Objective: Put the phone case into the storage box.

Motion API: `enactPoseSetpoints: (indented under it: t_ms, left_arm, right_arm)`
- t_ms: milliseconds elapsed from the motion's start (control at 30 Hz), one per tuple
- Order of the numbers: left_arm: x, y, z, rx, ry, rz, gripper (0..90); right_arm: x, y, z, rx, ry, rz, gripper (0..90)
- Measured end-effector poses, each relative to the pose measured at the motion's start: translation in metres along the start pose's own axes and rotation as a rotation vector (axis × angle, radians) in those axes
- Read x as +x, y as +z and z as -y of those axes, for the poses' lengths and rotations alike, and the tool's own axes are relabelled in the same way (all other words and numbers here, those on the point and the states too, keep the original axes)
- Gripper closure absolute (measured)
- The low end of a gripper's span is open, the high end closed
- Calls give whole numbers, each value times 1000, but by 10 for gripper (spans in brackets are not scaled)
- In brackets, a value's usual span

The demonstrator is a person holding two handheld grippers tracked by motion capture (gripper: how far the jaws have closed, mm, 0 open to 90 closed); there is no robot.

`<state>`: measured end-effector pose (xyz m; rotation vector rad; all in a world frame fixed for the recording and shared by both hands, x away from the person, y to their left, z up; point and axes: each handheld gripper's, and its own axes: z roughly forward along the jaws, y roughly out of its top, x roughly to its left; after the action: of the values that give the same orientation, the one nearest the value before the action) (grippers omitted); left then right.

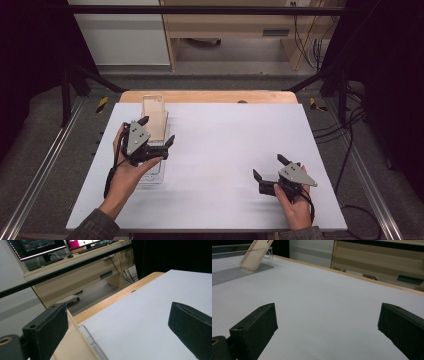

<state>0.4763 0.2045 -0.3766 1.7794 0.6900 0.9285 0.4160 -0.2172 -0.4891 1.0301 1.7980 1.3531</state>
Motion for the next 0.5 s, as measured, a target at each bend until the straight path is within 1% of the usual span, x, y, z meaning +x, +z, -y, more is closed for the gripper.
enactPoseSetpoints:
  t_ms: [67,133,267,333,367,433,467,500]
  left_arm:
    - [-1,-2,2,-2,-4,0,26]
    - [-1,-6,4,-7,1,-4,26]
    - [-3,-11,7,-8,26,-13,26]
    - [-3,-15,8,-6,48,-24,26]
    - [-3,-16,8,-11,47,-27,26]
    - [-3,-20,9,-13,60,-36,27]
    - [-3,-20,9,-15,60,-35,27]
    - [-3,-22,9,-15,67,-35,26]
  right_arm:
    - [0,0,0,0,-2,0,24]
    - [0,1,0,0,-4,0,24]
    - [0,0,0,1,-3,0,24]
    - [0,0,0,1,-3,0,24]
    - [0,0,0,1,-4,0,24]
    - [0,0,0,1,-5,0,24]
    - [0,1,0,1,-6,0,24]
    - [0,1,0,1,-6,0,24]
